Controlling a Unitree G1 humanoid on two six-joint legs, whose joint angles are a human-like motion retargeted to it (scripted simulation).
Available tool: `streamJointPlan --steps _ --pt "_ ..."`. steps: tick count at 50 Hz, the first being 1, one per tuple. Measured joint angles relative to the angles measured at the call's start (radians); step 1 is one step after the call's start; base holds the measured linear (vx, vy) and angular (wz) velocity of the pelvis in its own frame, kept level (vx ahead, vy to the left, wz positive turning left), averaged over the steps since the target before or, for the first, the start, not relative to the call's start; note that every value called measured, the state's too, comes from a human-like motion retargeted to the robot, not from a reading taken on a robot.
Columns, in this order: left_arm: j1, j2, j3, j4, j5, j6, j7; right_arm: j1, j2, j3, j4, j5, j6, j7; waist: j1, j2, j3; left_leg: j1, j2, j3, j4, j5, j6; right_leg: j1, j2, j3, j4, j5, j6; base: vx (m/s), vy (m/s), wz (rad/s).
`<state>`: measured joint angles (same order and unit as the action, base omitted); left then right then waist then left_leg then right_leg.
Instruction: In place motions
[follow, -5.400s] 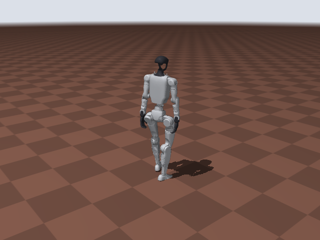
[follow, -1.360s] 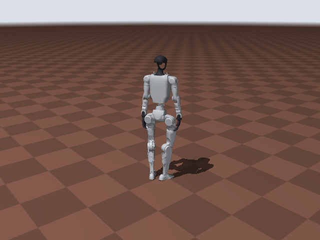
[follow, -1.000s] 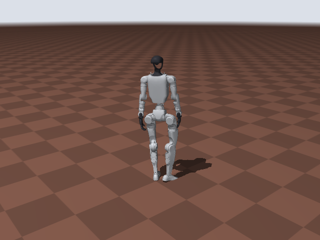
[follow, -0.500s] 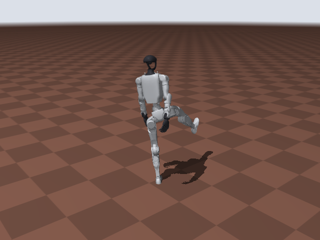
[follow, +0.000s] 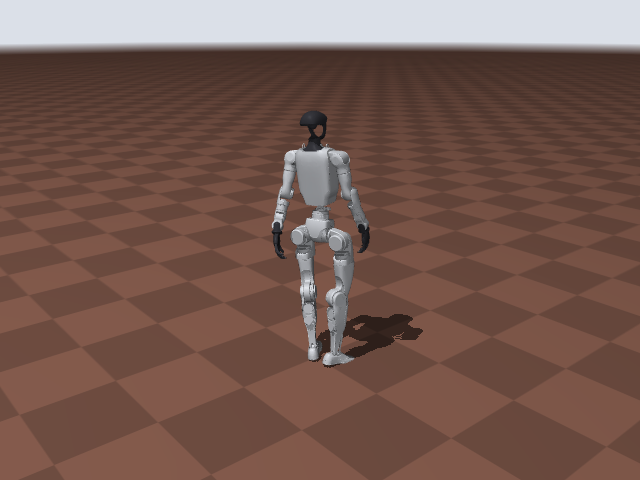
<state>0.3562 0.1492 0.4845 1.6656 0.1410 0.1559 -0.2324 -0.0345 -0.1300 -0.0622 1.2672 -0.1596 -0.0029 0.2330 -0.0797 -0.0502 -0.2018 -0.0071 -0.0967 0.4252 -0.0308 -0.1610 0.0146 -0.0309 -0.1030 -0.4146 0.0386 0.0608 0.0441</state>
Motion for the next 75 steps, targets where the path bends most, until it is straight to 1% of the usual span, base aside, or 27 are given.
streamJointPlan --steps 2,3,5,8,10,13,17,19,22,27,32,37,41,45,48,50,52,53,55,57,58,60,65,68,71,75 --pt "-0.022 -0.005 -0.002 -0.004 -0.004 0.013 0.023 -0.024 -0.003 0.007 -0.018 -0.01 -0.006 0.019 0.035 0.002 -0.015 -0.023 0.009 0.041 -0.011 0.008 -0.009 -0.049 -0.01 0.044 0.013 0.006 0.012 -0.48 0.1 -1.1" --pt "-0.038 -0.013 -0.004 -0.012 -0.009 0.012 0.041 -0.035 -0.004 0.01 -0.027 -0.02 -0.005 0.025 0.031 0.008 -0.01 -0.033 0.017 0.041 -0.01 0.012 -0.011 -0.071 -0.012 0.043 0.025 0.008 0.004 -0.55 0.02 -0.28" --pt "-0.073 -0.031 -0.026 -0.033 -0.035 -0.006 0.053 -0.055 -0.006 0.028 -0.043 -0.035 -0.007 0.037 0.013 0.024 0.028 -0.032 0.031 0.04 -0.006 0.019 -0.011 -0.076 0.0 0.038 0.04 0.002 -0.01 -0.56 -0.06 0.17" --pt "-0.142 -0.043 -0.11 -0.082 -0.044 -0.01 0.004 -0.059 -0.016 0.049 -0.036 -0.051 -0.012 0.045 -0.037 0.056 0.073 -0.022 0.049 -0.001 -0.004 0.029 -0.006 -0.046 0.012 -0.006 0.044 -0.011 -0.009 -0.36 0.01 0.61" --pt "-0.192 -0.047 -0.142 -0.127 0.013 0.009 -0.044 -0.042 -0.018 0.047 -0.005 -0.073 -0.008 0.036 -0.068 0.069 0.069 -0.029 0.051 -0.032 -0.007 0.037 -0.007 -0.041 0.013 -0.038 0.04 -0.018 -0.011 -0.14 0.11 0.62" --pt "-0.244 -0.052 -0.181 -0.213 0.103 0.007 -0.071 0.007 -0.011 0.018 0.094 -0.078 0.012 0.008 -0.065 0.066 0.032 -0.049 0.047 -0.054 -0.011 0.047 -0.01 -0.042 0.011 -0.062 0.028 -0.026 -0.011 0.01 0.1 0.46" --pt "-0.299 -0.058 -0.263 -0.321 0.081 -0.047 -0.045 0.045 -0.004 -0.039 0.27 -0.051 0.053 -0.002 -0.046 0.052 0.02 -0.058 0.043 -0.078 -0.011 0.063 -0.013 -0.025 0.016 -0.093 0.007 -0.033 -0.017 -0.13 0.04 0.37" --pt "-0.32 -0.067 -0.277 -0.352 0.065 -0.068 -0.043 0.057 -0.004 -0.062 0.346 -0.039 0.076 -0.008 -0.04 0.051 0.016 -0.062 0.044 -0.083 -0.012 0.07 -0.016 -0.022 0.018 -0.1 0.003 -0.038 -0.019 -0.15 0.06 0.17" --pt "-0.337 -0.084 -0.275 -0.375 0.051 -0.074 -0.053 0.08 -0.003 -0.083 0.412 -0.026 0.099 -0.027 -0.044 0.056 0.008 -0.069 0.049 -0.089 -0.012 0.081 -0.021 -0.021 0.024 -0.11 0.0 -0.045 -0.021 -0.14 0.07 0.15" --pt "-0.338 -0.085 -0.272 -0.329 0.03 -0.081 -0.051 0.111 0.002 -0.089 0.416 -0.041 0.099 -0.038 -0.064 0.065 0.003 -0.078 0.057 -0.098 -0.011 0.096 -0.029 -0.018 0.033 -0.126 -0.008 -0.053 -0.027 -0.17 0.09 0.13" --pt "-0.315 -0.07 -0.262 -0.198 0.068 -0.055 -0.044 0.108 -0.002 -0.07 0.378 -0.099 0.095 -0.043 -0.077 0.078 0.005 -0.085 0.068 -0.097 -0.006 0.105 -0.039 -0.021 0.043 -0.127 -0.011 -0.056 -0.034 -0.21 0.13 0.0" --pt "-0.275 -0.06 -0.251 -0.092 0.102 -0.024 0.003 0.074 -0.015 -0.057 0.333 -0.123 0.099 -0.026 -0.077 0.088 0.027 -0.085 0.081 -0.085 0.011 0.107 -0.047 -0.021 0.052 -0.108 -0.014 -0.058 -0.043 -0.21 0.14 -0.12" --pt "-0.242 -0.065 -0.241 -0.062 0.097 -0.029 0.046 0.044 -0.024 -0.062 0.29 -0.109 0.098 -0.002 -0.068 0.091 0.053 -0.092 0.087 -0.083 0.038 0.112 -0.055 -0.017 0.053 -0.098 -0.017 -0.059 -0.05 -0.21 0.13 -0.03" --pt "-0.235 -0.076 -0.223 -0.055 0.081 -0.035 0.037 0.019 -0.036 -0.074 0.254 -0.083 0.097 0.028 -0.056 0.09 0.074 -0.133 0.09 -0.121 0.1 0.122 -0.062 -0.017 0.046 -0.102 -0.023 -0.059 -0.054 -0.18 0.1 0.22" --pt "-0.244 -0.082 -0.224 -0.063 0.067 -0.037 0.031 0.015 -0.042 -0.085 0.237 -0.07 0.092 0.031 -0.046 0.083 0.083 -0.166 0.077 -0.204 0.159 0.101 -0.049 -0.016 0.032 -0.119 -0.028 -0.057 -0.054 -0.11 0.04 0.41" --pt "-0.246 -0.085 -0.226 -0.076 0.06 -0.042 0.033 0.014 -0.047 -0.083 0.237 -0.067 0.089 0.029 -0.033 0.073 0.085 -0.169 0.076 -0.209 0.187 0.086 -0.034 -0.014 0.021 -0.124 -0.029 -0.055 -0.054 -0.01 0.01 0.12" --pt "-0.24 -0.089 -0.227 -0.092 0.059 -0.046 0.034 0.013 -0.05 -0.074 0.247 -0.072 0.089 0.024 -0.011 0.064 0.085 -0.15 0.086 -0.17 0.189 0.088 -0.023 -0.01 0.016 -0.113 -0.029 -0.053 -0.056 0.09 0.01 -0.34" --pt "-0.238 -0.09 -0.227 -0.099 0.06 -0.047 0.034 0.011 -0.051 -0.07 0.253 -0.077 0.091 0.02 0.004 0.062 0.085 -0.143 0.094 -0.146 0.186 0.1 -0.023 -0.008 0.018 -0.102 -0.029 -0.052 -0.057 0.14 0.01 -0.72" --pt "-0.232 -0.09 -0.231 -0.107 0.069 -0.046 0.03 0.01 -0.049 -0.064 0.265 -0.09 0.094 0.014 0.043 0.064 0.077 -0.131 0.115 -0.091 0.165 0.109 -0.055 -0.012 0.03 -0.062 -0.028 -0.05 -0.06 0.18 -0.01 -1.11" --pt "-0.231 -0.082 -0.248 -0.102 0.091 -0.037 0.029 0.015 -0.044 -0.066 0.274 -0.1 0.094 0.012 0.089 0.065 0.058 -0.124 0.121 -0.023 0.122 0.113 -0.051 -0.024 0.043 -0.01 -0.026 -0.047 -0.061 0.23 -0.04 -1.02" --pt "-0.231 -0.077 -0.261 -0.097 0.104 -0.033 0.029 0.021 -0.04 -0.068 0.276 -0.101 0.093 0.012 0.084 0.071 0.046 -0.114 0.119 -0.021 0.098 0.108 -0.05 -0.026 0.05 -0.014 -0.026 -0.049 -0.06 0.24 -0.06 0.69" --pt "-0.241 -0.065 -0.292 -0.089 0.131 -0.026 0.024 0.031 -0.034 -0.08 0.283 -0.097 0.091 0.014 -0.05 0.101 0.009 -0.092 0.093 -0.159 0.048 0.09 -0.058 -0.022 0.048 -0.152 -0.028 -0.067 -0.046 0.2 -0.09 2.31" --pt "-0.26 -0.062 -0.309 -0.109 0.158 -0.019 0.012 0.053 -0.012 -0.077 0.328 -0.077 0.096 0.011 -0.035 0.086 -0.024 -0.093 0.086 -0.152 0.016 0.105 -0.062 -0.03 0.04 -0.146 -0.023 -0.066 -0.036 0.2 -0.11 0.23" --pt "-0.276 -0.07 -0.309 -0.137 0.139 -0.027 0.009 0.058 -0.006 -0.061 0.358 -0.077 0.101 0.011 -0.02 0.07 -0.022 -0.084 0.08 -0.147 0.02 0.097 -0.056 -0.022 0.032 -0.147 -0.022 -0.063 -0.034 0.2 -0.08 -0.06" --pt "-0.285 -0.083 -0.299 -0.161 0.111 -0.039 0.004 0.056 -0.002 -0.038 0.371 -0.108 0.107 0.01 -0.005 0.059 -0.02 -0.07 0.076 -0.135 0.019 0.09 -0.053 -0.014 0.028 -0.141 -0.02 -0.061 -0.031 0.19 -0.05 -0.2" --pt "-0.287 -0.097 -0.289 -0.163 0.078 -0.053 -0.007 0.054 0.005 -0.014 0.357 -0.17 0.104 0.0 -0.016 0.06 -0.043 -0.072 0.068 -0.132 0.01 0.083 -0.045 -0.022 0.025 -0.139 -0.02 -0.058 -0.025 0.19 -0.02 -0.07"
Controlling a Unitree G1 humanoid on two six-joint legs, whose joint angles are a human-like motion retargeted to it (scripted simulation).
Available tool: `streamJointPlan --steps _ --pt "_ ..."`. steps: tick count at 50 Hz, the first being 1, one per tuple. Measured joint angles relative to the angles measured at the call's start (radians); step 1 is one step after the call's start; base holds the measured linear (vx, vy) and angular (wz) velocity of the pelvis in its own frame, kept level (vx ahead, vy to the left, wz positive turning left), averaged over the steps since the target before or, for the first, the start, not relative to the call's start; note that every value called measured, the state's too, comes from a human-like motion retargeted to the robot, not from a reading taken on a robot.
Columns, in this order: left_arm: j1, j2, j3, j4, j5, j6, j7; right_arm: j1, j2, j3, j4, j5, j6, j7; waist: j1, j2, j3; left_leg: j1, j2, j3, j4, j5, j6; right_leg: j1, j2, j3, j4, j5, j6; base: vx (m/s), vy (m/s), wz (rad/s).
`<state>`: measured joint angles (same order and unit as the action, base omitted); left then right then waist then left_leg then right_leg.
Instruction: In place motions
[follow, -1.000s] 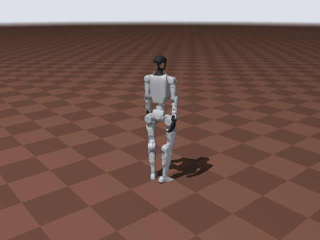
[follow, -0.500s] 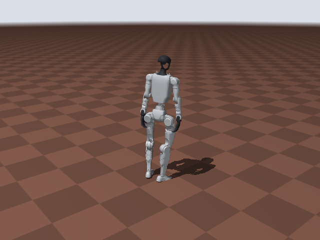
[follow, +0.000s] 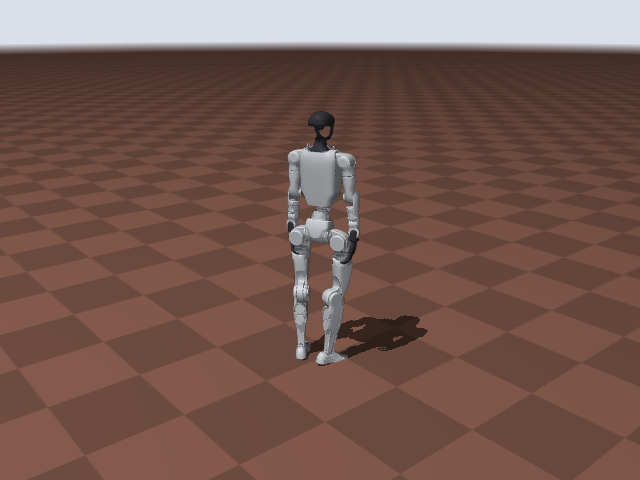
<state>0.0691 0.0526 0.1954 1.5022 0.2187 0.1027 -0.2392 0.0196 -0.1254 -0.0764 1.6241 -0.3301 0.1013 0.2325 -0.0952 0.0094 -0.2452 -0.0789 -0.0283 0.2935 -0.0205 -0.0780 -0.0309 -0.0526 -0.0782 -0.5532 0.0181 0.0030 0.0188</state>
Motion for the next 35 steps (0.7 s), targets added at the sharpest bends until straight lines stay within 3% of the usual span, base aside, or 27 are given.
streamJointPlan --steps 7,28,35 --pt "-0.006 0.005 -0.015 0.034 0.037 0.011 -0.044 -0.013 0.004 0.007 -0.033 0.002 -0.011 0.012 -0.005 0.002 -0.008 -0.005 -0.007 0.02 0.002 -0.011 0.012 -0.013 -0.012 0.01 0.009 0.003 0.009 0.12 -0.02 -0.16" --pt "0.013 0.018 0.032 0.089 0.006 0.006 -0.001 0.002 0.002 0.007 -0.006 0.032 -0.014 -0.005 0.003 -0.011 0.018 0.039 -0.065 -0.003 -0.026 -0.034 0.053 0.007 -0.046 -0.001 0.041 -0.008 0.03 0.12 -0.05 0.04" --pt "-0.002 0.027 0.029 0.089 0.004 0.006 -0.001 -0.009 0.01 0.024 -0.041 0.027 -0.021 -0.002 0.031 -0.006 0.027 0.007 -0.035 0.028 -0.016 -0.045 0.046 -0.065 -0.061 0.047 0.148 -0.026 0.037 0.03 -0.12 -0.31"
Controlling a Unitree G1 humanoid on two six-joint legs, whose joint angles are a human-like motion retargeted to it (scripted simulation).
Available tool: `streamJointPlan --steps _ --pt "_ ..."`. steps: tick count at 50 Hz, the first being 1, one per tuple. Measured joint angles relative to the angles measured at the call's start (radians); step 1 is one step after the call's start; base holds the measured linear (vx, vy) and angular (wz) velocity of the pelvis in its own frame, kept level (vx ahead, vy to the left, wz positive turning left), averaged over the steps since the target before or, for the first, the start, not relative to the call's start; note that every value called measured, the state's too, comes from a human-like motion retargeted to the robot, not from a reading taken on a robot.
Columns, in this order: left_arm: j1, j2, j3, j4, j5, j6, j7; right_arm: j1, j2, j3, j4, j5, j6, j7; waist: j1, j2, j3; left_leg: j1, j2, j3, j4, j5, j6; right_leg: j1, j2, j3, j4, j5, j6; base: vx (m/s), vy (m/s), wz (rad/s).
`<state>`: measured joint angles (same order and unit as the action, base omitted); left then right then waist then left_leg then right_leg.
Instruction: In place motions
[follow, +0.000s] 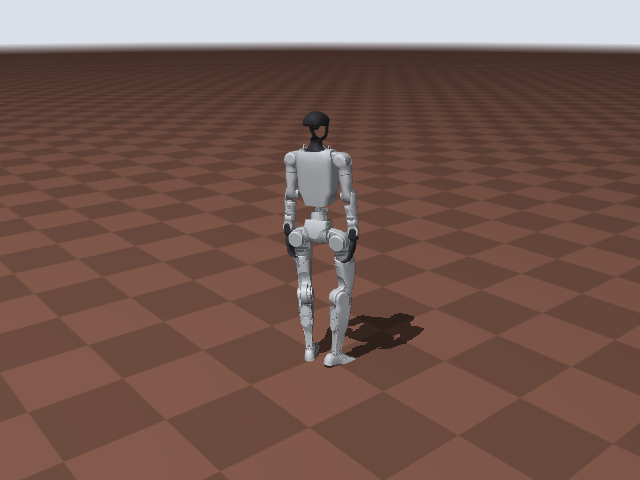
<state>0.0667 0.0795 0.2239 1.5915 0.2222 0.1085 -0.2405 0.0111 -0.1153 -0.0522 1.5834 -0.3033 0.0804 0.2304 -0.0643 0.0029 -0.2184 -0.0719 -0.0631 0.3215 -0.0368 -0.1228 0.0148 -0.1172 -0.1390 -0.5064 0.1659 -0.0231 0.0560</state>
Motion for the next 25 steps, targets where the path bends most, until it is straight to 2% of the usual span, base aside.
streamJointPlan --steps 5,9,15,18,21,25 --pt "-0.016 0.015 -0.009 -0.008 0.007 0.003 -0.018 -0.025 0.005 0.029 -0.051 -0.013 -0.01 -0.008 0.011 0.008 0.03 -0.024 0.032 0.04 0.005 -0.002 -0.004 -0.091 0.031 0.099 0.122 0.03 -0.02 -0.11 -0.14 -0.48" --pt "-0.024 0.027 -0.017 -0.009 0.019 0.009 -0.014 -0.029 0.006 0.045 -0.08 -0.028 -0.022 -0.023 0.0 0.015 0.054 -0.028 0.043 0.042 0.004 0.006 -0.005 -0.121 0.042 0.184 0.121 0.002 -0.018 -0.15 -0.05 -0.04" --pt "-0.02 0.031 -0.018 -0.01 0.032 0.011 -0.01 0.005 0.001 0.045 -0.036 -0.038 -0.021 -0.026 -0.019 -0.015 0.055 -0.005 0.002 0.0 0.003 0.013 -0.002 -0.035 0.0 0.076 -0.053 0.08 -0.01 -0.02 0.05 0.42" --pt "-0.012 0.026 -0.005 -0.014 0.031 0.012 0.004 0.003 -0.003 0.032 0.021 -0.041 0.003 -0.017 0.053 -0.039 0.048 0.006 0.002 0.042 0.009 0.008 -0.008 -0.021 0.001 0.117 -0.091 0.099 -0.003 -0.01 0.1 -0.48" --pt "-0.003 0.008 0.003 -0.009 -0.007 -0.002 0.024 0.004 -0.006 0.016 0.04 -0.037 0.018 -0.006 0.053 -0.028 0.049 0.021 0.005 0.029 0.009 0.003 -0.004 0.003 0.007 0.102 -0.119 0.111 0.007 -0.07 0.1 0.16" --pt "0.012 -0.007 0.005 0.011 -0.008 0.004 0.004 0.0 -0.009 0.006 0.032 -0.037 0.026 0.006 -0.017 0.004 0.007 0.039 -0.03 -0.026 -0.034 0.0 0.026 -0.008 0.018 0.046 -0.119 0.098 0.0 -0.04 0.08 0.66"
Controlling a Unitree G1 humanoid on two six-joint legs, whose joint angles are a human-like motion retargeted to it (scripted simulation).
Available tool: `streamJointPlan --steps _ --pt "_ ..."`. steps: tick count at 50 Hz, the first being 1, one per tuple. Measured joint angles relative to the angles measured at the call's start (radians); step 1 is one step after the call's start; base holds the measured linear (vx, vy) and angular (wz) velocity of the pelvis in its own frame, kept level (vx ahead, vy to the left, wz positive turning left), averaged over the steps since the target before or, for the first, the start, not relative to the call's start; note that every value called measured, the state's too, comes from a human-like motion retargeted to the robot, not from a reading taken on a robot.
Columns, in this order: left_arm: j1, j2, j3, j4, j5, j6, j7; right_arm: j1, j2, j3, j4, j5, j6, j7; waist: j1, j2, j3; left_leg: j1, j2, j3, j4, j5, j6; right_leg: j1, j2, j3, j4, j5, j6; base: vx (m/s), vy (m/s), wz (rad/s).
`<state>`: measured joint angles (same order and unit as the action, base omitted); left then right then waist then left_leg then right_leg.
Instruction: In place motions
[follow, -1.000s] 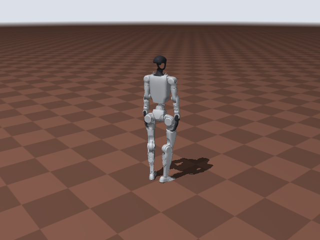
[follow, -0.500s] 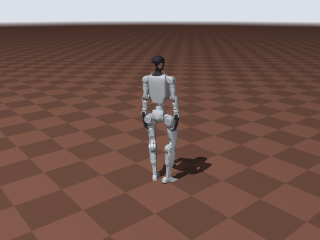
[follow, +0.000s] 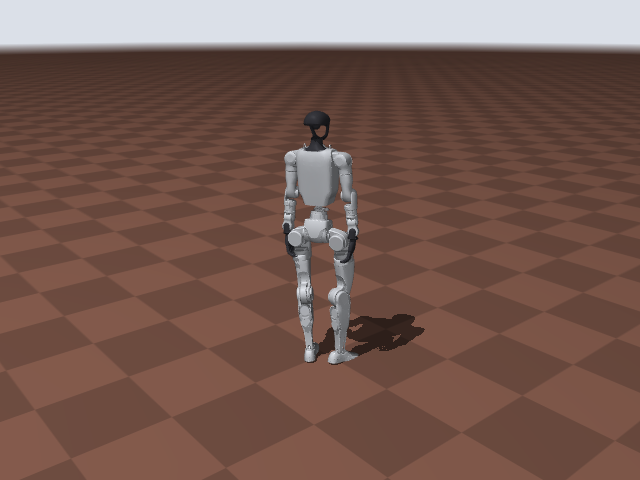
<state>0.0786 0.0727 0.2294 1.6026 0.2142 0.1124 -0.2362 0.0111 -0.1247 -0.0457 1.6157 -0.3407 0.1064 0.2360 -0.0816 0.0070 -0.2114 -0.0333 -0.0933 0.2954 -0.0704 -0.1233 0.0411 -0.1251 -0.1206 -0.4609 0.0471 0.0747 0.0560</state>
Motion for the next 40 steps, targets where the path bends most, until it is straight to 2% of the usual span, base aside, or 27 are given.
streamJointPlan --steps 5,13,28,34,40 --pt "-0.011 -0.007 -0.05 0.005 0.022 -0.008 0.057 -0.007 0.001 -0.006 -0.034 0.024 -0.011 -0.003 -0.107 0.032 0.011 -0.009 0.015 -0.091 0.014 0.016 -0.001 0.028 0.006 -0.097 -0.015 0.002 -0.006 -0.09 0.07 0.84" --pt "-0.04 0.01 -0.111 -0.029 0.136 0.012 0.011 -0.016 0.006 0.008 -0.032 0.034 -0.012 -0.003 -0.044 0.016 0.003 -0.041 0.058 -0.027 0.06 0.007 -0.037 0.019 0.008 -0.034 -0.01 -0.008 -0.005 -0.04 0.03 -0.33" --pt "-0.034 -0.001 -0.083 -0.017 0.097 -0.002 0.028 -0.006 0.014 0.005 -0.028 0.025 -0.009 0.019 -0.024 0.015 -0.009 -0.016 0.062 0.003 0.057 -0.024 -0.047 0.019 0.033 -0.009 -0.008 -0.036 -0.021 -0.02 0.0 -0.1" --pt "-0.036 0.0 -0.073 -0.005 0.074 0.0 0.023 -0.004 0.008 0.0 -0.016 0.029 -0.007 0.018 0.013 0.011 -0.019 -0.019 0.082 0.037 0.072 -0.036 -0.063 0.013 0.023 0.028 0.009 -0.047 -0.008 0.01 -0.01 -0.27" --pt "-0.031 -0.001 -0.076 -0.006 0.077 0.0 0.02 -0.004 0.005 -0.002 -0.014 0.03 -0.004 0.019 -0.011 0.016 -0.028 -0.017 0.086 0.014 0.079 -0.04 -0.065 0.017 0.015 0.005 0.011 -0.045 -0.003 0.04 -0.01 0.2"
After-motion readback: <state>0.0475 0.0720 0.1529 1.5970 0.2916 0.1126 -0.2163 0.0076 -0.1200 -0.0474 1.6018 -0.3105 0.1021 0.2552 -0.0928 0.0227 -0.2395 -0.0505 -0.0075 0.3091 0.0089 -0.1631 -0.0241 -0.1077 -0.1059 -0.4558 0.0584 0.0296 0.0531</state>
